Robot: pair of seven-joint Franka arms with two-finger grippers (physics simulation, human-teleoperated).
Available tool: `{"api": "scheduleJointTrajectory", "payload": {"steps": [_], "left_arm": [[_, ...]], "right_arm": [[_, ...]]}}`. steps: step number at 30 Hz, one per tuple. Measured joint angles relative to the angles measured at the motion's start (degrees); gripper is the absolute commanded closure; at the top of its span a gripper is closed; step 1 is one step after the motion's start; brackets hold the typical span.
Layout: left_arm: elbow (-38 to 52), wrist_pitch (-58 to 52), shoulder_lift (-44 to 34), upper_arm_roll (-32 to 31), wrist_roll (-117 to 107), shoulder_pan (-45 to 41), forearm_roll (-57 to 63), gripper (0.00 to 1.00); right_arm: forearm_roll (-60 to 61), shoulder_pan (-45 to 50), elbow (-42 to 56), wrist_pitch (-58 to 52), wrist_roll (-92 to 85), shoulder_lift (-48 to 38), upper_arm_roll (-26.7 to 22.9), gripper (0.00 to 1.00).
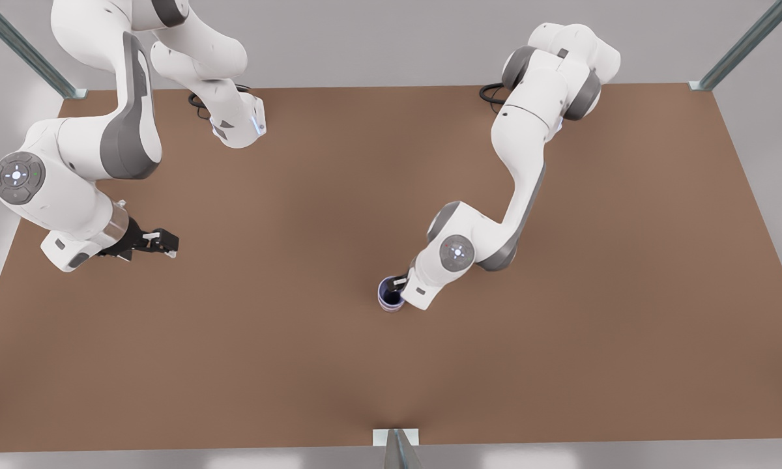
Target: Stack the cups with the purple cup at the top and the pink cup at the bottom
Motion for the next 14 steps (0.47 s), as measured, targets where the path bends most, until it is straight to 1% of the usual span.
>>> {"api": "scheduleJointTrajectory", "payload": {"steps": [2, 4, 5, 6, 7, 8, 9, 10, 11, 12, 13, 14], "left_arm": [[0.00, -0.07, -0.08, 0.00, 0.00, 0.00, 0.03, 0.13], [0.09, -1.28, -1.81, 0.00, -0.15, 0.16, -0.01, 0.13], [0.09, -5.15, -4.60, 0.04, -0.38, 0.54, -0.04, 0.06], [0.41, -13.18, -8.26, 0.53, -0.60, 1.40, -0.06, 0.01], [1.22, -24.82, -13.58, 1.80, 0.02, 5.32, -0.04, 0.01], [1.32, -31.26, -18.64, 2.75, 5.00, 11.73, 0.06, 0.01], [1.32, -37.76, -22.45, 2.77, 23.78, 17.04, 1.55, 0.00], [1.24, -39.52, -23.47, 2.77, 41.66, 17.73, 5.29, 0.00], [-5.25, -38.46, -28.15, 2.72, 44.25, 17.61, 9.42, 0.00], [-21.09, -26.58, -38.56, 2.80, 44.06, 18.75, 12.46, 0.00], [-24.33, -27.23, -40.55, 4.13, 44.12, 18.98, 14.26, 0.00], [-24.38, -27.88, -40.36, 5.04, 44.20, 18.86, 15.16, 0.00]], "right_arm": [[0.00, 0.00, -0.04, 0.00, 0.06, 0.00, 0.00, 0.00], [0.00, -0.12, 0.03, 0.09, -0.01, 0.00, 0.00, 0.00], [0.00, -0.12, -0.05, 0.09, -0.01, 0.00, 0.00, 0.00], [0.00, -0.28, -0.05, 0.09, -0.01, 0.08, 0.00, 0.00], [0.00, -0.37, -0.08, 0.09, -0.01, 0.09, 0.00, 0.00], [0.00, -0.31, -0.05, 0.17, -0.01, 0.09, 0.00, 0.00], [0.07, -0.23, -0.05, 0.18, -0.01, 0.09, 0.00, 0.00], [0.08, -0.20, -0.05, 0.18, -0.01, 0.09, 0.00, 0.00], [0.08, -0.10, -0.05, 0.18, -0.01, 0.03, 0.00, 0.00], [0.09, -0.11, -0.05, 0.18, -0.01, 0.00, 0.00, 0.00], [0.09, -0.27, -0.05, 0.18, -0.01, 0.07, 0.00, 0.00], [0.05, -0.19, -0.05, 0.18, -0.01, 0.05, 0.00, 0.00]]}}
